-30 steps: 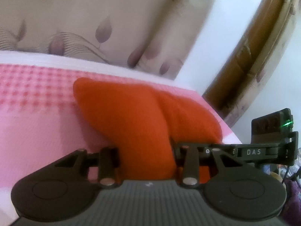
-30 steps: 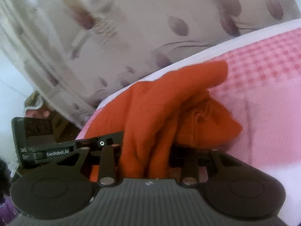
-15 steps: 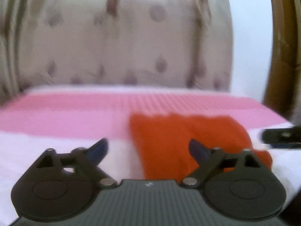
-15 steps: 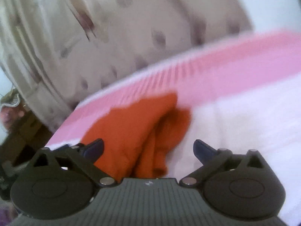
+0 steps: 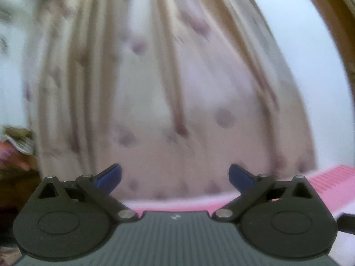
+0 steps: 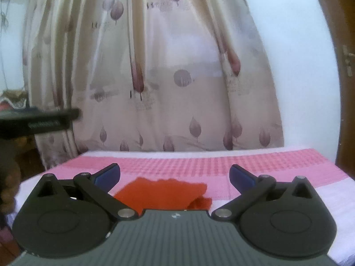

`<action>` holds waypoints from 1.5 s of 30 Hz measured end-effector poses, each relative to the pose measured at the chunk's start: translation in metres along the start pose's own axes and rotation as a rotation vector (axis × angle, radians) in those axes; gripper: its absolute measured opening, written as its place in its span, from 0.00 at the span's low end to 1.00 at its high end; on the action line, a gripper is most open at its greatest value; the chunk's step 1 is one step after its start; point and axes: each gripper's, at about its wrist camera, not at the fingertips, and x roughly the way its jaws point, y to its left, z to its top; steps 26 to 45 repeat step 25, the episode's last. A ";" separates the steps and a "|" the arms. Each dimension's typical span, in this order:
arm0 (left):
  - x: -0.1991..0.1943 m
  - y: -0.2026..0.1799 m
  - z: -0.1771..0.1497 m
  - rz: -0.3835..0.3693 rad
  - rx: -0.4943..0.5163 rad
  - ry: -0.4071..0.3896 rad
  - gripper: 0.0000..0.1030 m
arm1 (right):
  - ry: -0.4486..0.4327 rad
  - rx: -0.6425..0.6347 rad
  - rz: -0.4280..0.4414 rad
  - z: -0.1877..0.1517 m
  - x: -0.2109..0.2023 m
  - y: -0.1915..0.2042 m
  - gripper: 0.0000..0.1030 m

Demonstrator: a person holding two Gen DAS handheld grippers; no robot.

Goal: Fold small clothes

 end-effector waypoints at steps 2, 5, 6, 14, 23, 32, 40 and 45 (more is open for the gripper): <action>0.001 0.007 0.008 -0.067 -0.071 0.035 1.00 | -0.003 0.006 0.004 0.002 -0.007 -0.001 1.00; 0.009 0.016 0.013 -0.205 -0.156 0.148 1.00 | 0.005 0.008 0.009 0.000 -0.010 0.001 1.00; 0.013 0.016 0.012 -0.217 -0.174 0.179 1.00 | 0.011 0.004 0.013 -0.001 -0.012 0.001 1.00; 0.036 0.011 -0.023 -0.237 -0.216 0.347 1.00 | 0.041 -0.023 -0.041 -0.021 -0.017 0.006 1.00; 0.035 0.008 -0.056 -0.228 -0.227 0.375 1.00 | 0.074 -0.010 -0.070 -0.031 -0.011 0.007 1.00; 0.035 0.005 -0.058 -0.225 -0.208 0.373 1.00 | 0.073 -0.015 -0.075 -0.033 -0.011 0.008 1.00; 0.035 0.005 -0.058 -0.225 -0.208 0.373 1.00 | 0.073 -0.015 -0.075 -0.033 -0.011 0.008 1.00; 0.035 0.005 -0.058 -0.225 -0.208 0.373 1.00 | 0.073 -0.015 -0.075 -0.033 -0.011 0.008 1.00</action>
